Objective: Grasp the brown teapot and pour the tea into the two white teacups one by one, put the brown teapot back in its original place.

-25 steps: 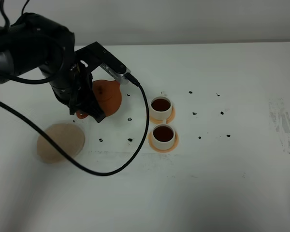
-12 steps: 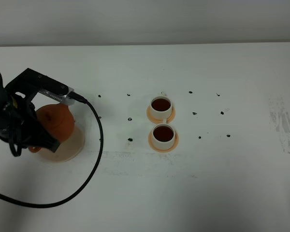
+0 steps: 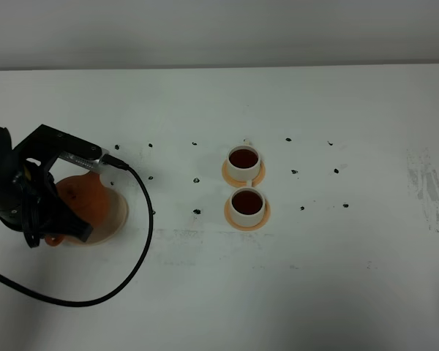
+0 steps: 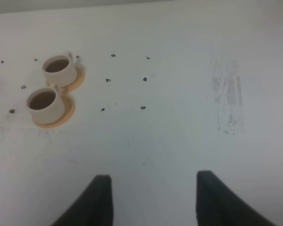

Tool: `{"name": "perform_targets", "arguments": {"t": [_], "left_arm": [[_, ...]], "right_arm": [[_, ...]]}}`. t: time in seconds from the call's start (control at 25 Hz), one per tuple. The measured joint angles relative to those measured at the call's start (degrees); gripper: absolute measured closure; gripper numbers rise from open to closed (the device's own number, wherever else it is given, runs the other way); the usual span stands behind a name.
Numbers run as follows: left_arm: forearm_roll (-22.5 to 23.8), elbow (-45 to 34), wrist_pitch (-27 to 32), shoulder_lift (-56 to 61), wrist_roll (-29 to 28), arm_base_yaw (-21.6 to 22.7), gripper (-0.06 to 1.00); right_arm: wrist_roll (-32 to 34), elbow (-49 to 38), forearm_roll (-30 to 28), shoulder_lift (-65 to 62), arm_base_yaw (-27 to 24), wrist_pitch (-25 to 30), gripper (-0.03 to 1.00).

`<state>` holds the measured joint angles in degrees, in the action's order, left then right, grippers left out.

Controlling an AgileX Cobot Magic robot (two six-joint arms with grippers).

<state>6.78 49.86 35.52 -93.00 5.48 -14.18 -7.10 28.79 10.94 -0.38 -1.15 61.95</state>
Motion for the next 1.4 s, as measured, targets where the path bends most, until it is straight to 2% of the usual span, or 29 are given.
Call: {"name": "perform_targets", "arguments": {"t": [0.36, 0.56, 0.68, 0.88, 1.0, 1.4], "left_arm": [[0.03, -0.31, -1.89, -2.99, 0.00, 0.00, 0.82], [-0.01, -0.36, -2.25, -2.99, -0.12, 1.40, 0.82], [-0.01, -0.36, -1.95, -2.99, -0.18, 1.77, 0.77], [-0.08, -0.36, -2.01, -2.99, -0.18, 1.77, 0.62], [-0.08, -0.36, -1.91, -2.35, -0.18, 1.77, 0.58], [0.01, -0.36, 2.23, 17.15, -0.18, 0.29, 0.56]], "right_arm": [[0.00, 0.00, 0.00, 0.00, 0.00, 0.00, 0.54], [0.00, 0.00, 0.00, 0.00, 0.00, 0.00, 0.54], [0.00, 0.00, 0.00, 0.00, 0.00, 0.00, 0.54], [0.00, 0.00, 0.00, 0.00, 0.00, 0.00, 0.54], [0.00, 0.00, 0.00, 0.00, 0.00, 0.00, 0.54], [0.00, 0.00, 0.00, 0.00, 0.00, 0.00, 0.54]]}}
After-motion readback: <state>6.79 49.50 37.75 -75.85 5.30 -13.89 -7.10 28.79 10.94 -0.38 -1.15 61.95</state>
